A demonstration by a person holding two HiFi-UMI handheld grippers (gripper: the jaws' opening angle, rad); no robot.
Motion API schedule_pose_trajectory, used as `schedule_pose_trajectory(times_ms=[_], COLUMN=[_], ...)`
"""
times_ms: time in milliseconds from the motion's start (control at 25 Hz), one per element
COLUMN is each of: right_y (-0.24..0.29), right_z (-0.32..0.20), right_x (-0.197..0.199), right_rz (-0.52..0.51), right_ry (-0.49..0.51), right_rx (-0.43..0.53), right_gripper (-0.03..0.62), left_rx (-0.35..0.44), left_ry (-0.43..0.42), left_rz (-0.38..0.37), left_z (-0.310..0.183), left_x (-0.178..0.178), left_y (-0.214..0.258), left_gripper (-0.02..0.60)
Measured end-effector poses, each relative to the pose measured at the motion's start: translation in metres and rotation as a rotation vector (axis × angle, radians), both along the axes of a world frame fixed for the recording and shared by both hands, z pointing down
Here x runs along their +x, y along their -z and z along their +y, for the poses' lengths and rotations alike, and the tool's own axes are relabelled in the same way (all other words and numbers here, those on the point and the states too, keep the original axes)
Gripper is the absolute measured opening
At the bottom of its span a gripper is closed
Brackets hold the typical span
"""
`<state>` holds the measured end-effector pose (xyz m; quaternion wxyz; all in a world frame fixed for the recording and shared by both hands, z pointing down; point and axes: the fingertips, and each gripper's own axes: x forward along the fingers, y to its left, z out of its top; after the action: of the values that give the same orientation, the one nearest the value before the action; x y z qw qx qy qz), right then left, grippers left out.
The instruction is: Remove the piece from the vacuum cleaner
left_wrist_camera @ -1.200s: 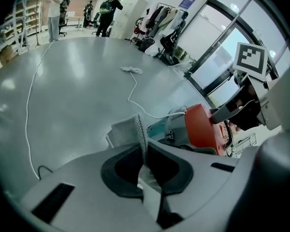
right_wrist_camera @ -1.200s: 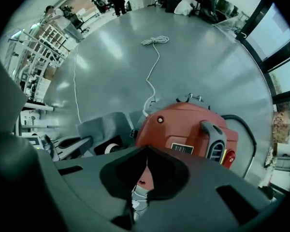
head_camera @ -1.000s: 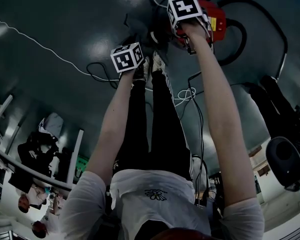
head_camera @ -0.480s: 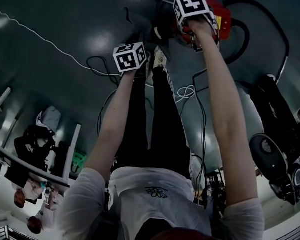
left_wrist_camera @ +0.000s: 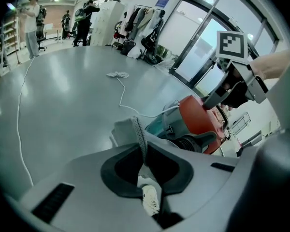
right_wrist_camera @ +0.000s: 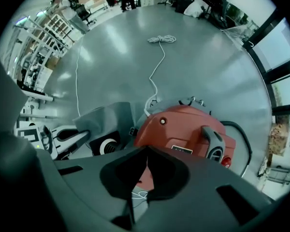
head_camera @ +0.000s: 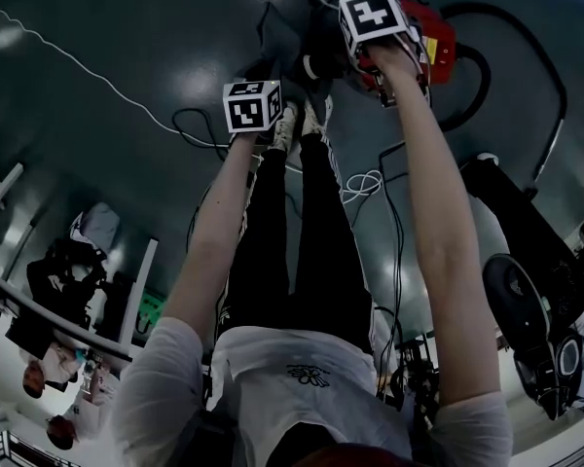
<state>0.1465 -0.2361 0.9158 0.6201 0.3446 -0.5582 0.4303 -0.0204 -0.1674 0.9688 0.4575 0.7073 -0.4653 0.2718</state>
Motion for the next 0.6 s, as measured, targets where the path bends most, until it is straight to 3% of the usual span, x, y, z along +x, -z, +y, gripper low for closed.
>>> schedule_pose_trajectory(times_ms=[600], right_y=[0.0], right_z=[-0.001], right_x=[0.0], right_rz=[-0.028], right_ry=[-0.017], right_rx=[0.02], right_gripper=[0.011], left_rx=[0.049], left_ry=[-0.007], left_rz=[-0.022], left_z=[0.014], left_x=[-0.001], left_y=[0.012], left_gripper=[0.026])
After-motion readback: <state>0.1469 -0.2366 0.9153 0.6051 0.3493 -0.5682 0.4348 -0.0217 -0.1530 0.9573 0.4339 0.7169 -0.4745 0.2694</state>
